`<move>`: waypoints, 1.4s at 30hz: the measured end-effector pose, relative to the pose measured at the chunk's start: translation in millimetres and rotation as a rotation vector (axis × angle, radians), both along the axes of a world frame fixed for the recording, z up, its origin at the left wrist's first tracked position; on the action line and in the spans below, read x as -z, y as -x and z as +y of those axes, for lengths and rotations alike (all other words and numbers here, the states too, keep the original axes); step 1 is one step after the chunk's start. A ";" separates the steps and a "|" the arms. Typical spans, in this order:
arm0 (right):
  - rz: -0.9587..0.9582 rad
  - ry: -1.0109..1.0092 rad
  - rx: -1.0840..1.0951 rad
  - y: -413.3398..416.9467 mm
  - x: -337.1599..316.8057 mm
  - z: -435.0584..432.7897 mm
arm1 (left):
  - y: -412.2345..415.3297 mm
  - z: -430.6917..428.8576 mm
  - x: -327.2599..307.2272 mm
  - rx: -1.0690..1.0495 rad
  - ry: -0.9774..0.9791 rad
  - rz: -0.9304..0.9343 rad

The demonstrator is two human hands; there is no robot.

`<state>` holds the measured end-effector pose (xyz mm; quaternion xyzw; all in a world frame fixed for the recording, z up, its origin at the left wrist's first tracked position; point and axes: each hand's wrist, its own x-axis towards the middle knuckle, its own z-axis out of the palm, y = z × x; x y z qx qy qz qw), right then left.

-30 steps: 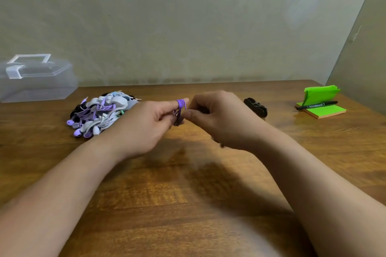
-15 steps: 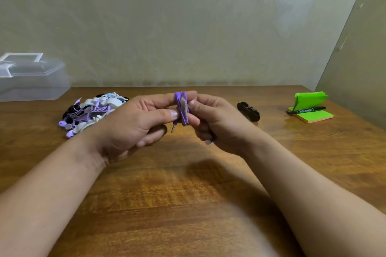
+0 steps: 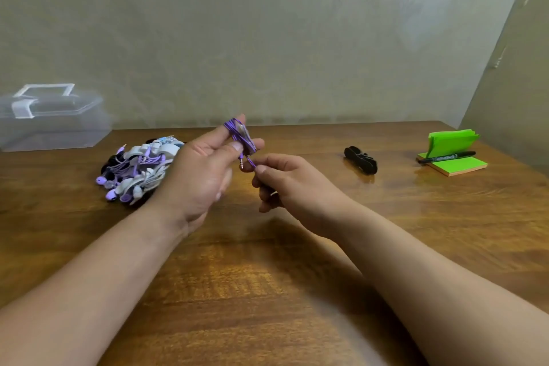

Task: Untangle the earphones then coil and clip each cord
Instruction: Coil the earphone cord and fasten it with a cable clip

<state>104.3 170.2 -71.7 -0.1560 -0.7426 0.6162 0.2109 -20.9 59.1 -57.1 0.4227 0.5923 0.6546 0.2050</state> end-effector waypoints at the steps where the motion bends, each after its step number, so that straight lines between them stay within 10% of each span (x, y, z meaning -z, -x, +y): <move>1: -0.023 -0.067 0.046 0.7 -0.7 -3.0 | -1.1 2.7 2.0 -0.060 0.029 0.083; 8: 0.028 -0.514 0.336 4.4 0.1 -6.3 | 7.1 6.8 15.3 -0.239 0.190 0.604; 18: 0.154 -0.642 0.339 3.5 -3.0 6.4 | 9.8 4.9 9.9 -0.026 0.339 0.671; 25: 0.187 -0.516 0.226 -8.5 -12.3 9.7 | 6.8 -2.1 6.3 0.334 0.333 0.233; 36: 0.249 -0.153 0.008 -12.4 -20.2 9.7 | -1.5 2.1 11.0 0.335 0.189 -0.026; 42: 0.149 -0.251 0.260 -16.9 -21.8 28.2 | 2.1 4.6 15.0 0.304 0.160 -0.084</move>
